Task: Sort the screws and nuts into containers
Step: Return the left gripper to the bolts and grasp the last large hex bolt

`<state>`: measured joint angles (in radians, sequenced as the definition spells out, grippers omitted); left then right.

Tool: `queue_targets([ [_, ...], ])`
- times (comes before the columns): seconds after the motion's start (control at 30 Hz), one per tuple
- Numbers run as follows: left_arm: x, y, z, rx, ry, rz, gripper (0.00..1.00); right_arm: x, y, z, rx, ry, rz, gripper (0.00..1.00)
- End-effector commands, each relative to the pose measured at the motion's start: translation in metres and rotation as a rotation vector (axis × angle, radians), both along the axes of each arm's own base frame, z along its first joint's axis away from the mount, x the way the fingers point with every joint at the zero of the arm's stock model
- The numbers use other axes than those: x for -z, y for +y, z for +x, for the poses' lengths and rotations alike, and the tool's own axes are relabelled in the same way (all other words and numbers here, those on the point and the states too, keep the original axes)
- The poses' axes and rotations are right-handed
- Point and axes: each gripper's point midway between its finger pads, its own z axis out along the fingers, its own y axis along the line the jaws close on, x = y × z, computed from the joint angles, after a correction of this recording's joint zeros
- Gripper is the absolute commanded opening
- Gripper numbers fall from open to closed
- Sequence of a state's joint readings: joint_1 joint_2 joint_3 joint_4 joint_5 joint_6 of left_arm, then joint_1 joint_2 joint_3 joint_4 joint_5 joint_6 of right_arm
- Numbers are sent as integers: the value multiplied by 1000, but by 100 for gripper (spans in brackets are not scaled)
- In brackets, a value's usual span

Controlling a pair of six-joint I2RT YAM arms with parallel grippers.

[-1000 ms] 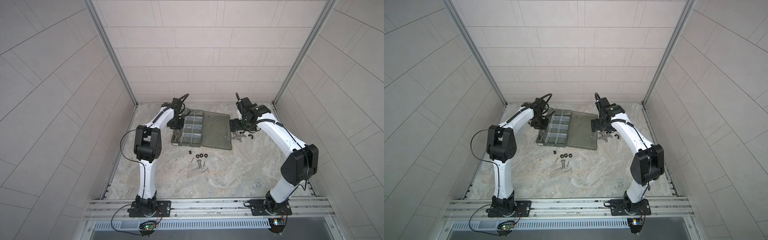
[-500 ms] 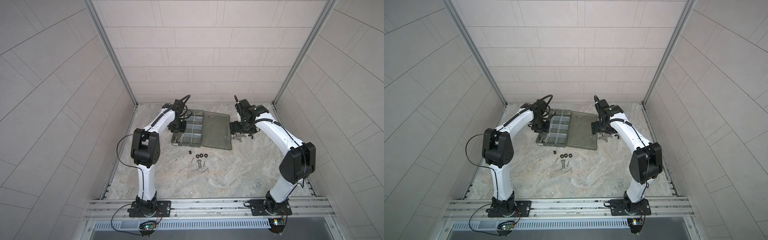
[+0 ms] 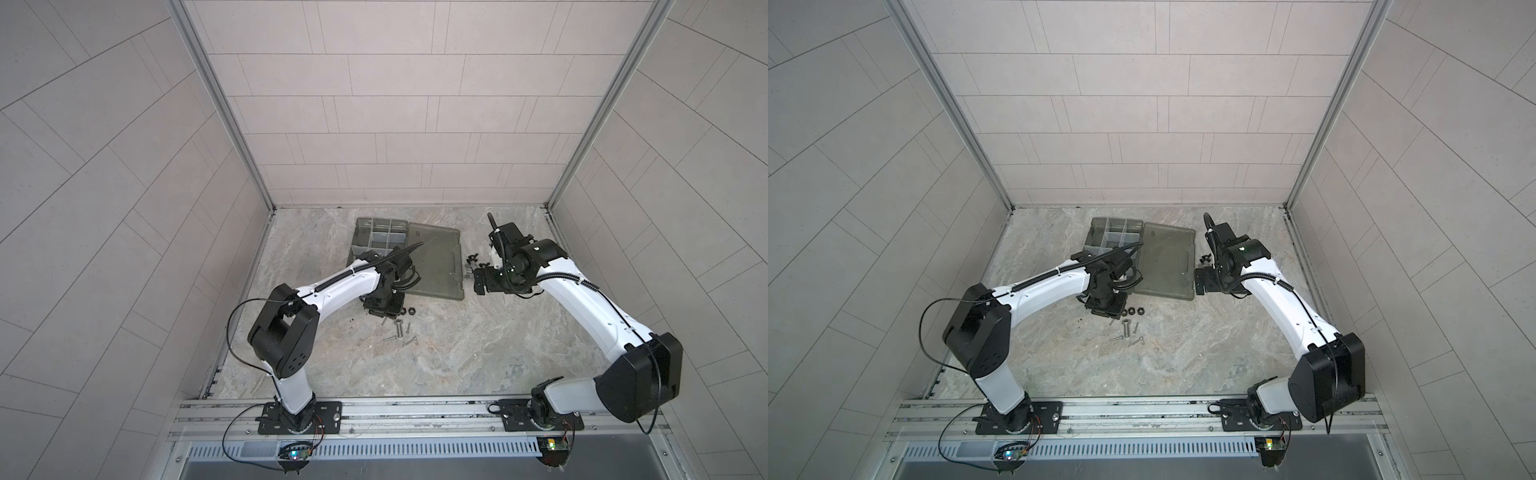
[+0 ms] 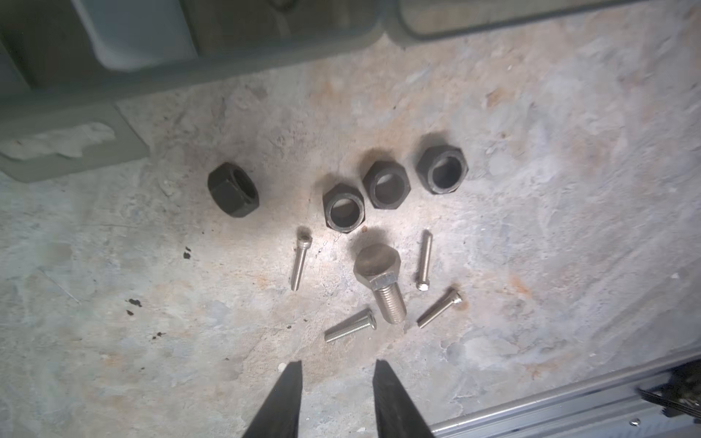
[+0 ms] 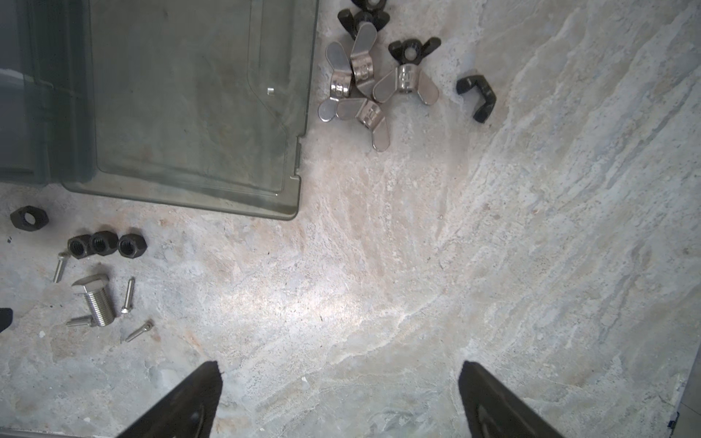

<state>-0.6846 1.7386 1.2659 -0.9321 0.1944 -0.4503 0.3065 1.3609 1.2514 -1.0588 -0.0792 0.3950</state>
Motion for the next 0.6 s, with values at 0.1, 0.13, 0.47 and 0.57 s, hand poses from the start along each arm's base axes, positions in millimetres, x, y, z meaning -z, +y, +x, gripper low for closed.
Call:
queue_targets([
  [0.1, 4, -21, -2, -35, -49, -44, 37, -9, -10, -18, -18, -45, -18, 99],
  [0.13, 6, -26, -3, -29, -46, -50, 38, -10, -11, -19, -18, -55, -21, 99],
  [0.47, 34, -44, -11, 6, -9, -25, 38, -13, -20, -29, 1, -123, -29, 99],
  [0.57, 39, -43, -13, 5, -6, -15, 38, -11, -22, -31, 6, -121, -32, 99],
])
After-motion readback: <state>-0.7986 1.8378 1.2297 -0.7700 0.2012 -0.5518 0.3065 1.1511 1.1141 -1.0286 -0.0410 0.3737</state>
